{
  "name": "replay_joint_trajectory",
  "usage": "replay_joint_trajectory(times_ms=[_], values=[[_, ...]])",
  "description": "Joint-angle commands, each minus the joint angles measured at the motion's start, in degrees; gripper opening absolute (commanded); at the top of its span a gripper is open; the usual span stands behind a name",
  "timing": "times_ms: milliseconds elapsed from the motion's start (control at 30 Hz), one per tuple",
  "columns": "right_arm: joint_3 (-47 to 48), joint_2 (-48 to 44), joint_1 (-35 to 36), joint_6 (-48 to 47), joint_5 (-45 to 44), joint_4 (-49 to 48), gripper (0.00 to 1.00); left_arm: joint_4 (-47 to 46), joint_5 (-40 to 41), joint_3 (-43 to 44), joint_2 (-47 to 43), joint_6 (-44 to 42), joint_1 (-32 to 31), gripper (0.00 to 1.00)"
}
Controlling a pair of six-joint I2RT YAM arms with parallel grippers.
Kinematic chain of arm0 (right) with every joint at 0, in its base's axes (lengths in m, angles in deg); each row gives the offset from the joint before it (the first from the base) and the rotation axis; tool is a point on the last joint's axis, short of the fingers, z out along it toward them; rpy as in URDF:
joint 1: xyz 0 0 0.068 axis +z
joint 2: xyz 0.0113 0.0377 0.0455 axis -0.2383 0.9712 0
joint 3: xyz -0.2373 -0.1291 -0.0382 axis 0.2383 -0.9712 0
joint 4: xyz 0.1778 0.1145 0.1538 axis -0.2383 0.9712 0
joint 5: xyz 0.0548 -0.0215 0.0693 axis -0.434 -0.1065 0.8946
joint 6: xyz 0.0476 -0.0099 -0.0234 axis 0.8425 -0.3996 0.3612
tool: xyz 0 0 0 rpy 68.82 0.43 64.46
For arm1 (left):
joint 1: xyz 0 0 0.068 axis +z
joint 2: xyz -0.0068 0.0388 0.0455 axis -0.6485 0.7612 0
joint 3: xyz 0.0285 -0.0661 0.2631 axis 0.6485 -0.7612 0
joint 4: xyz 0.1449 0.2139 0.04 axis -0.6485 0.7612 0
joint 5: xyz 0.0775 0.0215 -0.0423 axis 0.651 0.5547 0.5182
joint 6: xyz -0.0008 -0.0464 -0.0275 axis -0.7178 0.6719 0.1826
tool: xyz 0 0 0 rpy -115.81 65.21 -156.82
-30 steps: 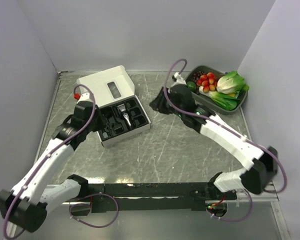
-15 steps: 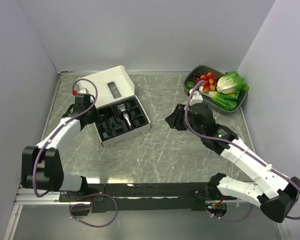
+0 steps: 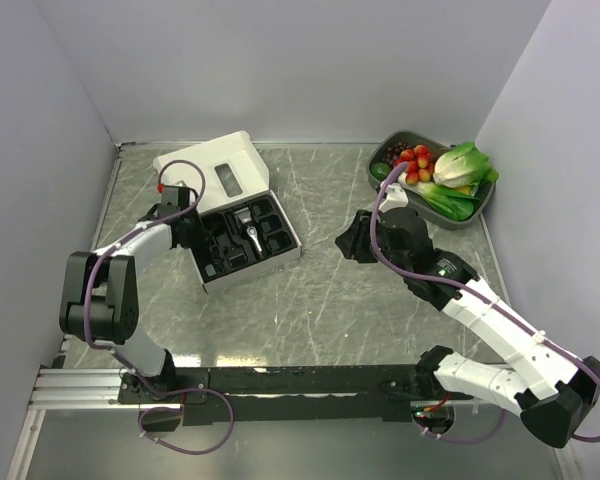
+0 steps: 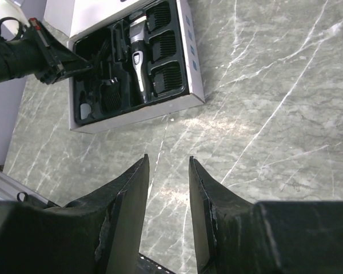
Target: Sort the hair-cutting tools
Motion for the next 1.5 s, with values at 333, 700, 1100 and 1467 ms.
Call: replay_joint_trajectory(times_ms=[333, 700, 1100, 1467], values=[[-0.47, -2.44, -1.01, -3.14, -0.75, -0.84, 0.43, 1.21, -0.73, 10.11, 1.03, -0.42, 0.18, 0.03], [9.88, 10.81, -5.75, -4.63, 2.06, -0.59, 0.52, 16.32, 1.37, 16.8, -14.16, 1.96, 0.27, 0.46], [33.16, 47.46, -13.32, -3.57, 12.44, 4.34, 0.08, 26.9, 9.21, 8.2, -21.04, 8.72, 3.69, 0.01], [42.78, 63.65, -13.15, -7.0, 14.46, 8.64, 0.0, 15.83, 5.25, -4.64, -14.28, 12.77, 5.54, 0.01]])
